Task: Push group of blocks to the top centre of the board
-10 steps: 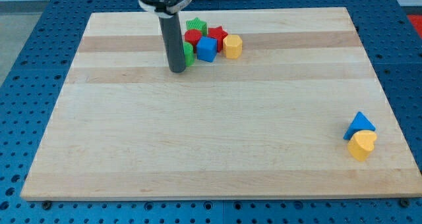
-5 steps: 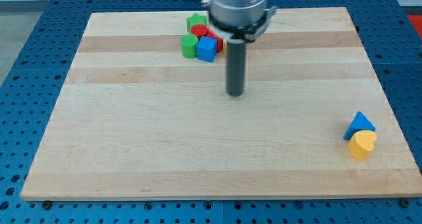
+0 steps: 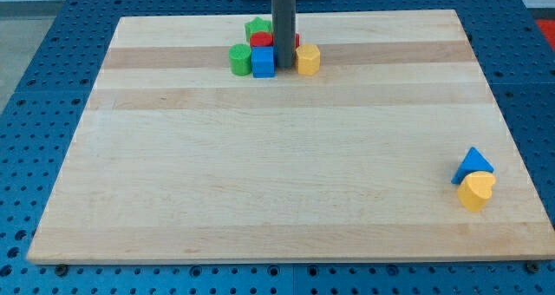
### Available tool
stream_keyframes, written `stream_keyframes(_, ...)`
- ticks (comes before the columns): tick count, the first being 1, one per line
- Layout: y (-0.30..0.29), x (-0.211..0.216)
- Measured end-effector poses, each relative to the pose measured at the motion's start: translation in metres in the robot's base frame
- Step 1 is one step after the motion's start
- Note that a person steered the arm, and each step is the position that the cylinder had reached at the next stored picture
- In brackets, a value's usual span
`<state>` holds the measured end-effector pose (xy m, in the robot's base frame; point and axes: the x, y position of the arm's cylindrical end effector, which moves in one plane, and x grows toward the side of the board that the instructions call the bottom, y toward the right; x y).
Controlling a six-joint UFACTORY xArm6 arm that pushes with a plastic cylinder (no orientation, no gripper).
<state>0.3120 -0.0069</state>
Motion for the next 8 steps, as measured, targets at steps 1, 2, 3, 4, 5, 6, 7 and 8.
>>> stream_keyframes(1, 0.0, 0.013)
stream_keyframes(2, 0.019, 0.047)
stream_keyframes(3, 0.045, 0.049)
stream_keyframes(4, 0.05, 0.016)
stream_keyframes(5, 0.05, 0.014)
stream_keyframes(6, 0.05, 0.001)
stream_keyframes(7, 0.049, -0.008)
stream_keyframes(8, 0.049, -0.009)
